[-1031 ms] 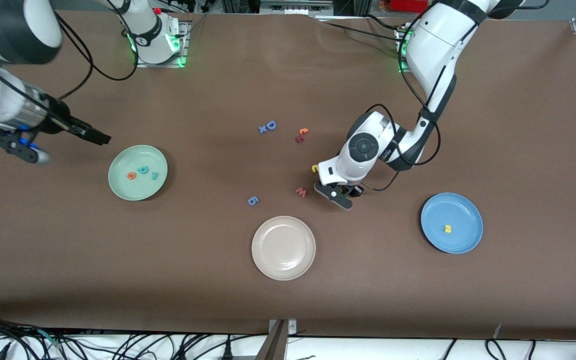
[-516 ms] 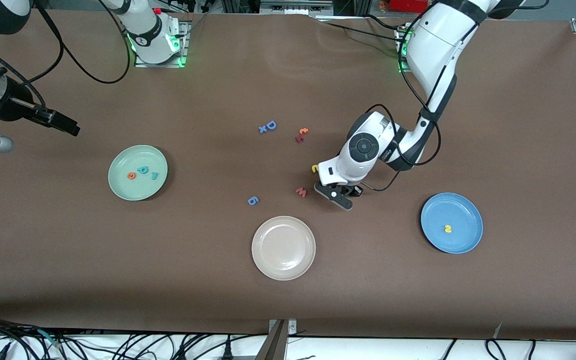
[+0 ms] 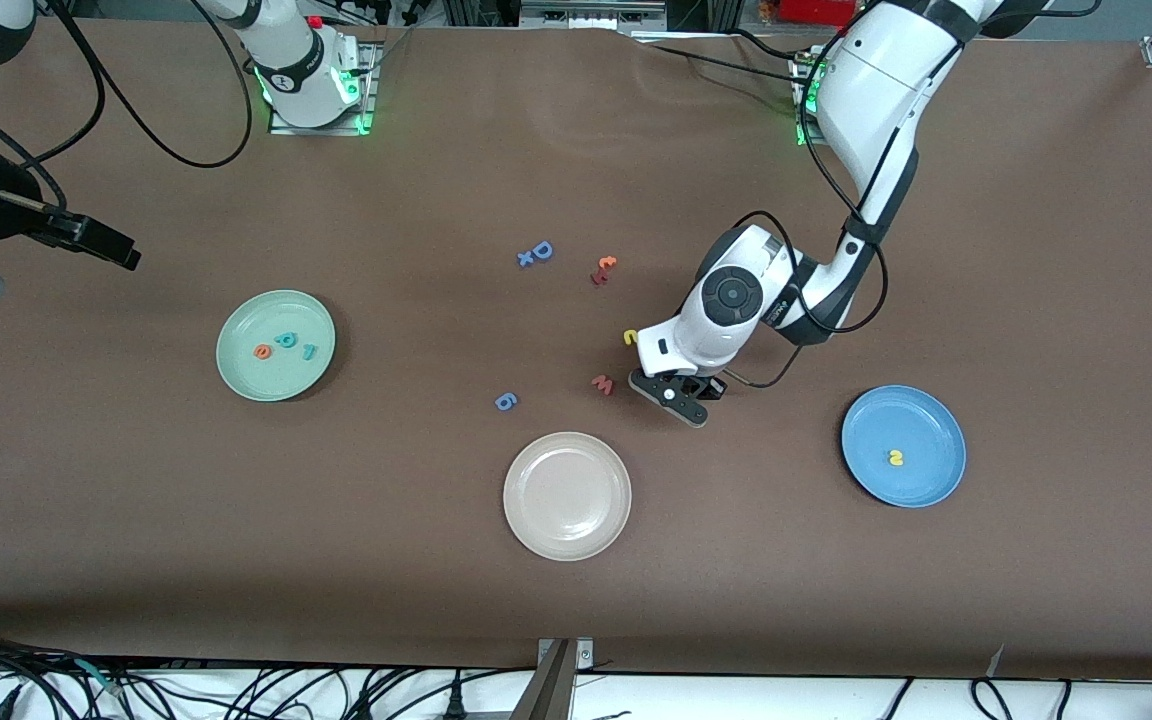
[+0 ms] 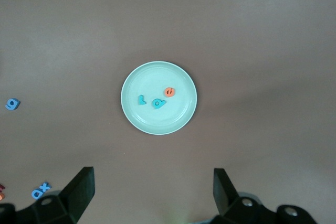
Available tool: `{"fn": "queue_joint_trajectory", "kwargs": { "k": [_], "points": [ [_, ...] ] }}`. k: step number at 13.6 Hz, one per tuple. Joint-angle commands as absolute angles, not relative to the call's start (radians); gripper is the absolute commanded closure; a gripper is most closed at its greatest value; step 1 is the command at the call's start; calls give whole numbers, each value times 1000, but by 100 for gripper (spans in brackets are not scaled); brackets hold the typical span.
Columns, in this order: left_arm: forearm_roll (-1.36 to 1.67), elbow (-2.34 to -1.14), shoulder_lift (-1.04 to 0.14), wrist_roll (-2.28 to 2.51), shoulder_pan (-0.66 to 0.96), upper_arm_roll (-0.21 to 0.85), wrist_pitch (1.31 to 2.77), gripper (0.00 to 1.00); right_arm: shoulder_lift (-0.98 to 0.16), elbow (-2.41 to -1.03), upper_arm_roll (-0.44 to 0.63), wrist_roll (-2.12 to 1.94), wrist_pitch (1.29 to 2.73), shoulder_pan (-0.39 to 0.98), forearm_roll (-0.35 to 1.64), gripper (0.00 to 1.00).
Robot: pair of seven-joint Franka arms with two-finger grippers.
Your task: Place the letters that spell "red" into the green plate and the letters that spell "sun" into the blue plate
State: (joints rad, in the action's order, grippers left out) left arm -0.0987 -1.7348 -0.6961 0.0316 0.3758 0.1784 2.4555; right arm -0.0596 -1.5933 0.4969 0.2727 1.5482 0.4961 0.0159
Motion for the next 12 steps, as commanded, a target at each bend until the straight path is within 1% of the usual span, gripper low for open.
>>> {"fn": "queue_joint_trajectory", "kwargs": {
  "k": [1,5,7,8,9,10,12],
  "points": [
    [-129,-1743,-678,29,368,184,2442,69,-57,-1572,500,255,1520,497,3,0],
    [-129,-1747,-681,29,371,186,2442,68,-57,-1572,497,256,1519,499,5,0],
    [-129,-1756,-684,28,376,186,2442,66,-55,-1572,497,258,1509,499,5,0],
    [-129,-1756,-686,28,379,187,2442,63,-51,-1572,494,259,1508,499,6,0],
    [-129,-1758,-689,29,380,187,2442,62,-48,-1572,494,265,1509,499,18,0],
    [-129,-1764,-689,34,380,189,2442,60,-48,-1572,492,265,1509,499,18,0],
    [-129,-1772,-687,32,380,198,2442,59,-49,-1572,486,267,1512,505,18,0]
  ]
}}
